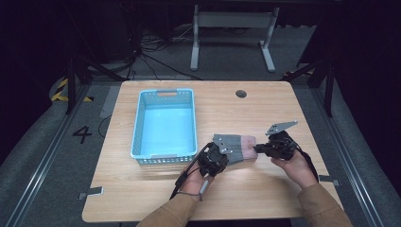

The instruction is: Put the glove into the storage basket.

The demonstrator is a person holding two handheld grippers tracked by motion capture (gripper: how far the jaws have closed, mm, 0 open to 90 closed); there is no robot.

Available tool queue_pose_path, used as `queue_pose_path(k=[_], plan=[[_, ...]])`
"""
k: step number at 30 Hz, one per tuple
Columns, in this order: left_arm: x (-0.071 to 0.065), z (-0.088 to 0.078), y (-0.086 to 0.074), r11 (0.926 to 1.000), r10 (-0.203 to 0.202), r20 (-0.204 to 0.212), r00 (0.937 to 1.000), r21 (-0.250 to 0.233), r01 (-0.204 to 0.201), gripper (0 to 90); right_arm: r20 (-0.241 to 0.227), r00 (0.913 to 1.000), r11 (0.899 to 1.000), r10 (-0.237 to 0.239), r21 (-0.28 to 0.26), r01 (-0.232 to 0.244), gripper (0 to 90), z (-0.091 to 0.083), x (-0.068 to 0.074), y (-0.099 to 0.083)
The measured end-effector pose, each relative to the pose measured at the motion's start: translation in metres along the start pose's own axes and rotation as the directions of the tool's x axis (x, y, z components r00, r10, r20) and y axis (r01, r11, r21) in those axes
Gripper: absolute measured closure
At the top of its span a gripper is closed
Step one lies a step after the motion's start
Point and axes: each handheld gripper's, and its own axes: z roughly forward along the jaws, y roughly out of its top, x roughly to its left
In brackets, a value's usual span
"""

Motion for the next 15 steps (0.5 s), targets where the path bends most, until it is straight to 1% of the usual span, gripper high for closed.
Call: queue_pose_path(k=[4,5,7,8,13,14,15], plan=[[0.002,0.006,0.000,0.9999,0.002,0.008,1.0000,0.013,-0.002,88.1,-0.003,1.0000,1.000,0.005,0.003,-0.005,87.8,0.003,-0.003,-0.001],[0.002,0.008,-0.001,0.9999,0.001,0.012,0.9999,0.016,-0.002,88.0,-0.003,0.9999,1.000,0.012,0.014,-0.012,87.8,0.007,-0.005,-0.002],[0.005,0.012,-0.002,0.9995,-0.007,0.022,0.9997,0.031,0.006,88.0,-0.004,0.9998,1.000,0.017,0.016,-0.017,87.8,0.009,-0.006,-0.003],[0.005,0.013,-0.002,0.9991,-0.009,0.024,0.9997,0.042,0.008,87.5,-0.010,0.9998,1.000,0.020,0.022,-0.020,87.7,0.012,-0.006,-0.005],[0.005,0.018,-0.003,0.9984,-0.009,0.022,0.9997,0.056,0.007,85.1,-0.013,0.9992,0.999,0.038,0.029,-0.038,87.3,0.013,-0.009,-0.006],[0.005,0.018,-0.003,0.9980,-0.003,0.020,0.9998,0.063,0.002,83.3,-0.013,0.9991,0.999,0.040,0.028,-0.040,86.7,0.013,-0.010,-0.006],[0.005,0.019,-0.003,0.9978,-0.004,0.022,0.9997,0.067,0.002,76.8,-0.017,0.9987,0.999,0.047,0.028,-0.047,85.3,0.012,-0.011,-0.007]])
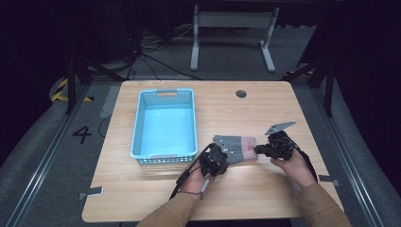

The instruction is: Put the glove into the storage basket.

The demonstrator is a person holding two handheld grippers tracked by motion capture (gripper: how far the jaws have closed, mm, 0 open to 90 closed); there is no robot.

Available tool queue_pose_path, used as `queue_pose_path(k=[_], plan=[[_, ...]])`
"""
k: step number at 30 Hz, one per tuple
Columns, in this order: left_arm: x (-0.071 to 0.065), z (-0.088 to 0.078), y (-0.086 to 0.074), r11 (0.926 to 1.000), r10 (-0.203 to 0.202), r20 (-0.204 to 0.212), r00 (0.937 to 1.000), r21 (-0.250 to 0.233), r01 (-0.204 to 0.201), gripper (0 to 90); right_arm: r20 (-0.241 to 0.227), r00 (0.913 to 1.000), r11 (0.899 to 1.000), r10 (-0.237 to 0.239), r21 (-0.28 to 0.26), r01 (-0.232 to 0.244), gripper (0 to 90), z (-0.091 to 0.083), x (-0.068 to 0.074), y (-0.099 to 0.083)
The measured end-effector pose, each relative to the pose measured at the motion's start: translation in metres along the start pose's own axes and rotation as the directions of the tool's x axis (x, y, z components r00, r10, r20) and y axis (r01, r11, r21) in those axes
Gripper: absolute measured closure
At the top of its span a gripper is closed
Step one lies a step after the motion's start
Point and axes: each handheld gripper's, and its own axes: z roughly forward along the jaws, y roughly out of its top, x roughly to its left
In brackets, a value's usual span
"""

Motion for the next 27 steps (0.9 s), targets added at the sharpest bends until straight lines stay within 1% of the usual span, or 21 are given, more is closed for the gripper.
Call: queue_pose_path(k=[1,2,3,5,6,7,8,9,10,11,12,14,16,18,20,22,24,25,26,27], plan=[[0.000,0.000,0.000,1.0000,0.000,0.000,1.0000,0.002,0.000,76.8,0.000,1.0000,1.000,0.000,0.000,0.000,85.3,0.000,0.000,0.000],[-0.001,0.000,0.000,1.0000,-0.001,0.003,1.0000,0.001,0.001,73.2,0.004,1.0000,1.000,0.001,-0.003,-0.001,79.4,0.000,-0.001,-0.001],[-0.001,-0.001,0.000,1.0000,0.001,0.006,1.0000,0.001,-0.001,71.6,0.014,0.9999,1.000,-0.001,-0.006,0.002,77.7,-0.001,-0.001,-0.001],[-0.001,-0.001,0.000,1.0000,0.003,0.007,1.0000,-0.004,-0.002,68.3,0.016,0.9999,1.000,-0.005,-0.007,0.005,76.4,-0.002,-0.002,-0.002],[-0.002,-0.004,0.001,0.9999,0.000,0.013,0.9999,-0.012,0.000,66.7,0.020,0.9998,1.000,-0.002,-0.017,0.002,71.4,-0.005,-0.004,-0.003],[-0.002,-0.004,0.001,0.9999,0.000,0.013,0.9999,-0.012,0.000,66.0,0.020,0.9998,1.000,-0.002,-0.017,0.002,71.4,-0.005,-0.004,-0.003],[-0.002,-0.008,0.001,0.9996,-0.002,0.020,0.9998,-0.027,0.003,65.0,0.019,0.9998,1.000,0.007,-0.027,-0.007,68.4,-0.008,-0.005,-0.004],[-0.002,-0.008,0.001,0.9996,-0.002,0.020,0.9998,-0.027,0.003,64.1,0.019,0.9997,0.999,0.013,-0.034,-0.012,66.7,-0.010,-0.006,-0.005],[-0.003,-0.013,0.002,0.9990,-0.002,0.018,0.9998,-0.044,0.003,63.0,0.021,0.9996,0.999,0.017,-0.042,-0.016,66.2,-0.012,-0.006,-0.006],[-0.003,-0.013,0.002,0.9990,-0.002,0.018,0.9998,-0.044,0.003,62.1,0.021,0.9996,0.999,0.017,-0.042,-0.016,66.2,-0.012,-0.006,-0.006],[-0.003,-0.016,0.003,0.9982,-0.003,0.016,0.9999,-0.060,0.004,62.1,0.022,0.9996,0.999,0.018,-0.049,-0.017,65.7,-0.014,-0.006,-0.006],[-0.004,-0.019,0.004,0.9979,0.000,0.017,0.9999,-0.064,0.001,61.1,0.028,0.9991,0.997,0.033,-0.069,-0.031,63.1,-0.021,-0.008,-0.008],[-0.006,-0.025,0.006,0.9969,0.003,0.011,0.9999,-0.079,-0.002,60.1,0.030,0.9985,0.996,0.045,-0.080,-0.042,62.5,-0.026,-0.009,-0.010],[-0.006,-0.028,0.008,0.9964,0.000,0.023,0.9997,-0.085,0.002,58.9,0.032,0.9980,0.994,0.054,-0.092,-0.051,61.4,-0.031,-0.010,-0.011],[-0.006,-0.029,0.010,0.9969,0.002,0.029,0.9996,-0.078,0.000,57.6,0.031,0.9977,0.993,0.060,-0.099,-0.057,60.7,-0.033,-0.011,-0.011],[-0.006,-0.031,0.012,0.9969,0.002,0.027,0.9996,-0.078,0.000,54.0,0.032,0.9972,0.992,0.067,-0.109,-0.063,59.7,-0.041,-0.012,-0.013],[-0.006,-0.031,0.017,0.9965,-0.006,0.025,0.9997,-0.083,0.008,51.8,0.039,0.9967,0.991,0.070,-0.118,-0.065,59.3,-0.046,-0.012,-0.014],[-0.006,-0.031,0.017,0.9965,-0.006,0.025,0.9997,-0.083,0.008,50.6,0.039,0.9967,0.991,0.070,-0.118,-0.065,59.3,-0.046,-0.012,-0.014],[-0.005,-0.031,0.019,0.9974,-0.007,0.021,0.9998,-0.071,0.009,50.6,0.039,0.9965,0.990,0.073,-0.125,-0.068,59.3,-0.049,-0.013,-0.014],[-0.005,-0.030,0.020,0.9973,-0.012,0.017,0.9998,-0.073,0.013,50.1,0.034,0.9957,0.987,0.087,-0.135,-0.081,60.0,-0.054,-0.014,-0.015]])
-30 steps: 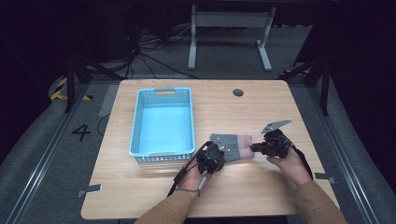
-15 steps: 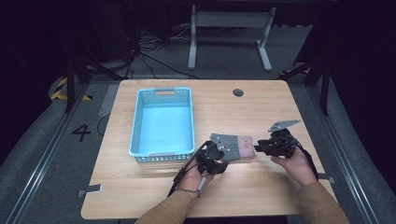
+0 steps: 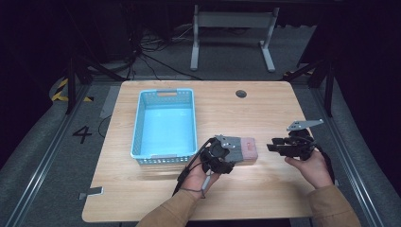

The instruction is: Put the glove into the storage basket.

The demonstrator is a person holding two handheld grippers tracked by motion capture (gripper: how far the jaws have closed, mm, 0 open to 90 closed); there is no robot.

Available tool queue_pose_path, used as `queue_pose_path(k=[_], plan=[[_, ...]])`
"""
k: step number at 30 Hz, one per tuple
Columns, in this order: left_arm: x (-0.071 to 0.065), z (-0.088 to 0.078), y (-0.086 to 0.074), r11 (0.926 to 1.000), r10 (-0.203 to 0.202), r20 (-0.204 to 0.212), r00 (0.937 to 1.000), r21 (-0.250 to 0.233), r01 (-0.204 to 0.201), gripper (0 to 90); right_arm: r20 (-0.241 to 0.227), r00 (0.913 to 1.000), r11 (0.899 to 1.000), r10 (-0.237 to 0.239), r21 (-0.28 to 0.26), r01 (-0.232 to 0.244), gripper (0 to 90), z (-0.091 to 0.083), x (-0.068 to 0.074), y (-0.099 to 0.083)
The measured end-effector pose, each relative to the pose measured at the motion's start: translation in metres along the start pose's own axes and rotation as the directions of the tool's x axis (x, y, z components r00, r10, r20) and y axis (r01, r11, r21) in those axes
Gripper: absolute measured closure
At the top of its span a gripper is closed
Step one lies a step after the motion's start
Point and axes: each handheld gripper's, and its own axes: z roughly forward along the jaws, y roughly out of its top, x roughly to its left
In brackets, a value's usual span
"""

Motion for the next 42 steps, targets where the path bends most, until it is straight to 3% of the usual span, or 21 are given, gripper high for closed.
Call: queue_pose_path(k=[3,8,10,13,17,19,26,30,32,33,42], plan=[[0.005,0.004,0.004,0.9995,-0.032,0.015,0.9994,-0.003,0.032,45.8,-0.006,0.9997,0.999,0.022,-0.023,-0.023,59.7,-0.010,-0.004,-0.001],[0.005,0.009,0.012,0.9990,-0.042,-0.013,0.9990,-0.019,0.042,39.5,-0.009,0.9996,0.999,0.027,-0.019,-0.027,56.6,-0.015,-0.009,-0.004],[0.005,0.011,0.013,0.9988,-0.042,-0.017,0.9990,-0.025,0.042,37.1,-0.010,0.9997,1.000,0.020,-0.015,-0.021,55.0,-0.015,-0.010,-0.005],[0.007,0.016,0.017,0.9983,-0.053,-0.041,0.9978,-0.028,0.052,33.8,0.013,0.9990,0.999,-0.043,0.008,0.043,53.1,-0.016,-0.010,-0.014],[0.010,0.020,0.017,0.9981,-0.055,-0.017,0.9983,-0.027,0.055,25.5,-0.003,0.9994,0.999,-0.034,-0.014,0.034,52.1,-0.020,-0.013,-0.019],[0.014,0.022,0.018,0.9971,-0.068,-0.019,0.9975,-0.036,0.067,24.5,-0.020,0.9992,0.999,-0.035,-0.037,0.035,51.9,-0.021,-0.011,-0.022],[0.024,0.025,0.022,0.9946,-0.091,-0.026,0.9955,-0.052,0.089,23.8,-0.038,0.9973,0.997,-0.063,-0.041,0.062,51.2,-0.019,-0.005,-0.019],[0.027,0.030,0.026,0.9958,-0.083,-0.023,0.9963,-0.041,0.082,23.7,-0.037,0.9976,0.997,-0.057,-0.046,0.056,50.6,-0.020,-0.004,-0.019],[0.029,0.034,0.028,0.9958,-0.085,-0.025,0.9961,-0.038,0.084,18.3,-0.041,0.9976,0.997,-0.056,-0.050,0.054,50.4,-0.021,-0.005,-0.019],[0.031,0.038,0.029,0.9941,-0.103,-0.008,0.9946,-0.034,0.103,17.2,-0.043,0.9978,0.998,-0.050,-0.051,0.048,50.4,-0.021,-0.005,-0.020],[0.036,0.055,0.028,0.9943,-0.105,-0.029,0.9940,0.013,0.106,9.4,-0.065,0.9975,0.999,-0.028,-0.045,0.025,50.4,-0.018,-0.005,-0.023]])
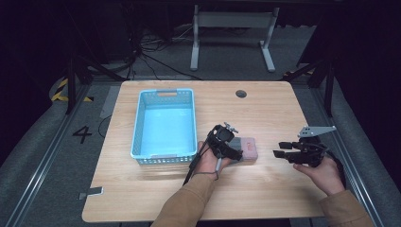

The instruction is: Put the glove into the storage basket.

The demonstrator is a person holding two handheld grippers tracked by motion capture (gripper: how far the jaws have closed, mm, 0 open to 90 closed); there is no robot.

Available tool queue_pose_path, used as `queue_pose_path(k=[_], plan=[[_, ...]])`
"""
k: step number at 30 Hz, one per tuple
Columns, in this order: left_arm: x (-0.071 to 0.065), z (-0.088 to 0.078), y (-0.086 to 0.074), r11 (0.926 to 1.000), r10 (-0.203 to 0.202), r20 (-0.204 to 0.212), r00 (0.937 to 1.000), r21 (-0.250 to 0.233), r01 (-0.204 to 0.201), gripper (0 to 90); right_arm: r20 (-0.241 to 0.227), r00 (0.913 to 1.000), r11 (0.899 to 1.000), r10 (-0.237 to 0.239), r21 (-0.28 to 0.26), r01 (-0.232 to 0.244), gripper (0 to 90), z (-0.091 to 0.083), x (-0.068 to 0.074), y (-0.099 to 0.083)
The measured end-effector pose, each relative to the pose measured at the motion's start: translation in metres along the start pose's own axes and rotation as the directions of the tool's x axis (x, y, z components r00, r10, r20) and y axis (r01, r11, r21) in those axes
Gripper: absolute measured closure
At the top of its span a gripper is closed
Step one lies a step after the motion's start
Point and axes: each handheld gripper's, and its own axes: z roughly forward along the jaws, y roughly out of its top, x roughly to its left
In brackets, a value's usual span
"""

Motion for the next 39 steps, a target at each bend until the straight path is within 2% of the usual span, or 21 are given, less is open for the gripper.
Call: queue_pose_path(k=[2,9,14,16,18,19,28,33,39], plan=[[0.001,0.005,-0.001,0.9999,0.007,-0.014,0.9999,0.016,-0.006,7.9,-0.004,1.0000,1.000,0.004,0.000,-0.004,50.3,0.000,0.000,0.000],[-0.001,0.015,-0.001,0.9990,0.030,-0.010,0.9995,0.033,-0.030,7.8,-0.012,0.9999,1.000,0.007,0.006,-0.007,50.3,0.003,0.000,0.000],[0.000,0.019,-0.002,0.9986,0.029,-0.006,0.9996,0.044,-0.029,6.1,-0.018,0.9998,1.000,0.009,0.008,-0.009,50.2,0.003,0.000,-0.001],[-0.002,0.022,-0.002,0.9975,0.050,-0.021,0.9985,0.052,-0.049,5.5,-0.026,0.9996,1.000,0.014,0.006,-0.014,50.1,0.004,0.000,-0.001],[-0.003,0.022,-0.003,0.9974,0.045,-0.023,0.9987,0.057,-0.044,5.0,-0.026,0.9995,1.000,0.017,0.008,-0.016,50.1,0.005,-0.001,-0.002],[-0.005,0.023,-0.003,0.9982,0.033,-0.037,0.9988,0.051,-0.031,4.9,-0.026,0.9995,1.000,0.016,0.010,-0.016,50.1,0.005,-0.001,-0.002],[-0.009,0.025,-0.004,0.9975,0.042,-0.058,0.9975,0.059,-0.038,5.6,-0.034,0.9993,1.000,0.015,0.021,-0.014,50.3,0.007,0.000,-0.002],[-0.011,0.024,-0.004,0.9965,0.054,-0.067,0.9963,0.067,-0.049,9.0,-0.031,0.9993,1.000,0.021,0.014,-0.020,50.5,0.006,-0.001,-0.003],[-0.018,0.020,-0.002,0.9947,0.054,-0.078,0.9955,0.091,-0.047,27.8,-0.031,0.9993,1.000,0.022,0.014,-0.022,51.0,0.006,-0.001,-0.003]])
